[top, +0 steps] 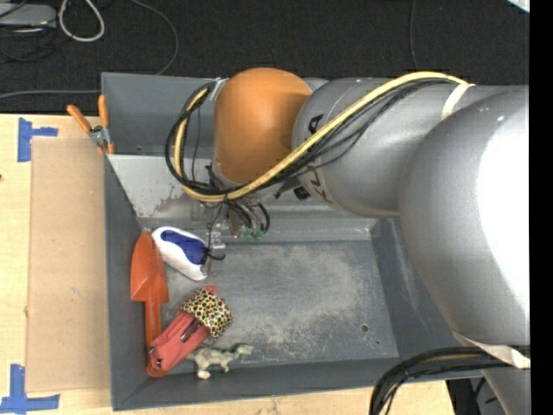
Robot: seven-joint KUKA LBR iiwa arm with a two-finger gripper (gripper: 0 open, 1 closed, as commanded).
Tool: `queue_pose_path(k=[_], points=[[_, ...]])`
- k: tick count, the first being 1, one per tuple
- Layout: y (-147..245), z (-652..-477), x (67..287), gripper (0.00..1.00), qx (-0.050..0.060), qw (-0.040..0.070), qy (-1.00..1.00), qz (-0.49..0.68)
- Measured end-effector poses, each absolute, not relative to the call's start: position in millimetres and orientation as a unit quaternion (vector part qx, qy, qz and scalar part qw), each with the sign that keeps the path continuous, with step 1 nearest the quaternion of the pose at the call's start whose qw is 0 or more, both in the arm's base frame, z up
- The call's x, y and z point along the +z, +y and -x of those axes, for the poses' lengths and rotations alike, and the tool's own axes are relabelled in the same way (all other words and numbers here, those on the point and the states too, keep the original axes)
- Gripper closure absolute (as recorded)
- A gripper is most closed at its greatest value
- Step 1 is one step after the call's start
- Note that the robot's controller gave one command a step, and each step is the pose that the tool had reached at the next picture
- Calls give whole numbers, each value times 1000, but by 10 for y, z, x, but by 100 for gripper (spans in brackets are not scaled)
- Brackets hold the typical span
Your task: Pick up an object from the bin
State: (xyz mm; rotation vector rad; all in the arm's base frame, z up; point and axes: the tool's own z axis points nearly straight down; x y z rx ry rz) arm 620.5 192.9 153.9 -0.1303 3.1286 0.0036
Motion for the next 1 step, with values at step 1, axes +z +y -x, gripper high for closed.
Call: queue_pose_path(k=[1], points=[[2066, -6054, 995, 0, 1, -1, 984, -180]])
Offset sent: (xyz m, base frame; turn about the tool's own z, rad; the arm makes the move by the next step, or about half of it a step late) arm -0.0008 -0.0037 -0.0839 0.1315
